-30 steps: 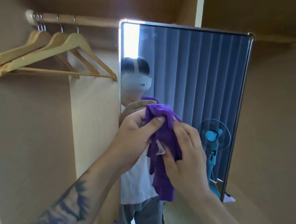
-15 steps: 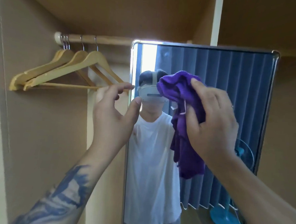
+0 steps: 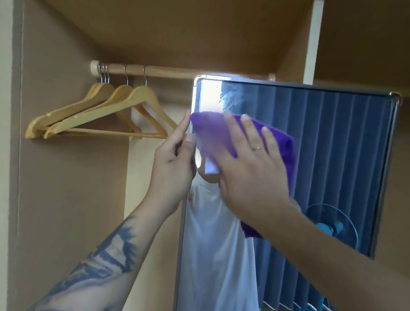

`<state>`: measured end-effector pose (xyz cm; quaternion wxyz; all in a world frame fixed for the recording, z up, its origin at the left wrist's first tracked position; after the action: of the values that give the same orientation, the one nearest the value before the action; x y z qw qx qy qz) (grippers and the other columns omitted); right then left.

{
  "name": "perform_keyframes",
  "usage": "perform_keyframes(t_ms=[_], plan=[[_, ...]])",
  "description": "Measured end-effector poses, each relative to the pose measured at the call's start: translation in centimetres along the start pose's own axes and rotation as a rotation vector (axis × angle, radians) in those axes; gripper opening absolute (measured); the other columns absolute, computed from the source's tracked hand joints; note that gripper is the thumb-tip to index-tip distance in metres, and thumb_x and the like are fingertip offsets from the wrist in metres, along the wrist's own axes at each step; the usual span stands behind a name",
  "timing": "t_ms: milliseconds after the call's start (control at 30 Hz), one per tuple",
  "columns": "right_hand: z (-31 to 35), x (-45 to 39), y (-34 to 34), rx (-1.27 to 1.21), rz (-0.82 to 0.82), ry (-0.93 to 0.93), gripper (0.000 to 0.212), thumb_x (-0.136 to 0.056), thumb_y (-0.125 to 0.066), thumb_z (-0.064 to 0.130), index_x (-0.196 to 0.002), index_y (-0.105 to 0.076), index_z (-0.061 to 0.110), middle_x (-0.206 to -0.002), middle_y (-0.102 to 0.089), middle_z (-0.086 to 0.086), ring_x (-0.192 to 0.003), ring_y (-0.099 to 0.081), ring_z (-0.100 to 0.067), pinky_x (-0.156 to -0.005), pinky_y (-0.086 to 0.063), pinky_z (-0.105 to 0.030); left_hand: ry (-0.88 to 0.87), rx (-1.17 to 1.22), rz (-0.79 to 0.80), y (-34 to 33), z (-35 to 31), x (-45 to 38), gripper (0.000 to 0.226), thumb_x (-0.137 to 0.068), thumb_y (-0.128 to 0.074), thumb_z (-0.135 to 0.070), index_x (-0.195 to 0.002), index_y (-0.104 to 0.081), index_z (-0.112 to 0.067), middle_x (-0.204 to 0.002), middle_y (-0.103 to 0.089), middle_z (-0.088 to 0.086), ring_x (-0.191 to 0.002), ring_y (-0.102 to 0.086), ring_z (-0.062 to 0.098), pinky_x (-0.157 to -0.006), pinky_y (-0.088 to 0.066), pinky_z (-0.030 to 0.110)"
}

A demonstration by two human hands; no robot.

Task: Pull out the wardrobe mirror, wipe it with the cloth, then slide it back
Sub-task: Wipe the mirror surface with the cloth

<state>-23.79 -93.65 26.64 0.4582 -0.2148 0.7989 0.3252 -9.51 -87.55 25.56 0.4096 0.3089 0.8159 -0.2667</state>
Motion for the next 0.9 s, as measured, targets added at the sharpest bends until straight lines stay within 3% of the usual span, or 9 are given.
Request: perform_keyframes(t_ms=[100, 133, 233, 300, 367, 500, 600, 767, 900], plan=[[1.2, 0.6, -0.6, 0.035, -0.014, 0.042, 0.069, -0.095, -0.044, 0.035, -0.163, -0.034, 0.026, -0.172, -0.026, -0.01, -0.158, -0.025, -0.036, -0.126, -0.023, -0.058, -0.026, -0.022, 0.025, 0.1, -0.1, 0.1, 0.037, -0.114, -0.044, -0.015, -0.147, -0.061, -0.019, -0.125, -0.077, -0.003, -0.115, -0.07, 0.01, -0.093, -0.056, 0.021], [1.1, 0.5, -0.7, 0.048, -0.017, 0.039, 0.068, -0.096, -0.04, 0.034, -0.163, -0.035, 0.026, -0.171, -0.027, -0.01, -0.157, -0.026, -0.036, -0.126, -0.023, -0.058, -0.032, -0.024, 0.024, 0.1, -0.2, 0.2, 0.038, -0.114, -0.043, -0.014, -0.149, -0.058, -0.017, -0.125, -0.076, -0.007, -0.116, -0.07, 0.005, -0.093, -0.055, 0.018], [-1.2, 0.5, -0.4, 0.061, -0.025, -0.064, 0.065, -0.098, -0.032, 0.036, -0.163, -0.034, 0.026, -0.171, -0.027, -0.01, -0.158, -0.025, -0.036, -0.126, -0.02, -0.059, -0.062, -0.101, -0.007, -0.2, -0.3, 0.4, 0.04, -0.114, -0.043, -0.012, -0.149, -0.051, -0.03, -0.101, -0.072, -0.038, -0.085, -0.063, -0.02, -0.072, -0.047, 0.0], [-4.1, 0.9, 0.0, 0.074, -0.05, -0.18, 0.064, -0.099, -0.04, 0.037, -0.162, -0.034, 0.025, -0.171, -0.027, -0.012, -0.157, -0.026, -0.037, -0.125, -0.02, -0.06, -0.083, -0.141, -0.026, -0.4, 0.0, 0.5, 0.041, -0.114, -0.043, -0.01, -0.149, -0.048, -0.031, -0.084, -0.066, -0.043, -0.07, -0.057, -0.022, -0.065, -0.043, -0.002], [-7.5, 1.7, 0.4, 0.07, -0.091, -0.293, 0.068, -0.097, -0.055, 0.031, -0.161, -0.035, 0.023, -0.17, -0.028, -0.014, -0.156, -0.028, -0.038, -0.124, -0.022, -0.061, -0.077, -0.136, -0.049, -0.4, 0.4, 0.5, 0.043, -0.114, -0.042, -0.01, -0.154, -0.049, -0.024, -0.07, -0.059, -0.041, -0.066, -0.055, -0.02, -0.063, -0.042, -0.002], [-13.9, 4.4, 0.9, 0.03, -0.179, -0.465, 0.063, -0.097, -0.043, 0.029, -0.159, -0.039, 0.02, -0.168, -0.03, -0.017, -0.153, -0.03, -0.041, -0.124, -0.024, -0.062, -0.076, -0.14, -0.087, -0.7, 0.6, 0.7, 0.043, -0.115, -0.041, -0.012, -0.156, -0.048, -0.019, -0.068, -0.055, -0.044, -0.068, -0.055, -0.025, -0.064, -0.041, -0.004], [-16.2, 6.2, 0.9, -0.032, -0.222, -0.575, 0.062, -0.099, -0.04, 0.027, -0.161, -0.035, 0.022, -0.168, -0.027, -0.017, -0.154, -0.025, -0.04, -0.125, -0.02, -0.061, -0.088, -0.124, -0.121, -0.6, 0.5, 0.8, 0.042, -0.115, -0.042, -0.013, -0.153, -0.052, -0.028, -0.068, -0.056, -0.041, -0.066, -0.056, -0.02, -0.064, -0.042, -0.002], [-13.9, 4.3, 1.2, -0.096, -0.284, -0.636, 0.063, -0.096, -0.042, 0.024, -0.159, -0.041, 0.015, -0.168, -0.029, -0.021, -0.154, -0.027, -0.045, -0.125, -0.021, -0.061, -0.104, -0.118, -0.133, -0.8, 0.6, 0.9, 0.042, -0.115, -0.042, -0.017, -0.15, -0.051, -0.039, -0.061, -0.054, -0.032, -0.054, -0.052, -0.01, -0.055, -0.041, 0.003], [-8.5, 0.5, 1.4, -0.078, -0.264, -0.522, 0.064, -0.098, -0.043, 0.031, -0.16, -0.041, 0.017, -0.167, -0.032, -0.02, -0.154, -0.029, -0.043, -0.125, -0.021, -0.059, -0.08, -0.07, -0.105, -0.7, 0.5, 1.1, 0.043, -0.115, -0.041, -0.023, -0.146, -0.049, -0.052, -0.052, -0.046, -0.02, -0.049, -0.033, 0.003, -0.046, -0.035, 0.016]])
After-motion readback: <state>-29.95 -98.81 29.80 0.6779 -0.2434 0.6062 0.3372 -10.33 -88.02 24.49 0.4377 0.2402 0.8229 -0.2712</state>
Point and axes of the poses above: each hand's wrist, its own x-axis away from the middle knuckle, its own y-axis out of the back of the hand, z = x × y, the point moved 6 cm from there along -x, towards the middle knuckle
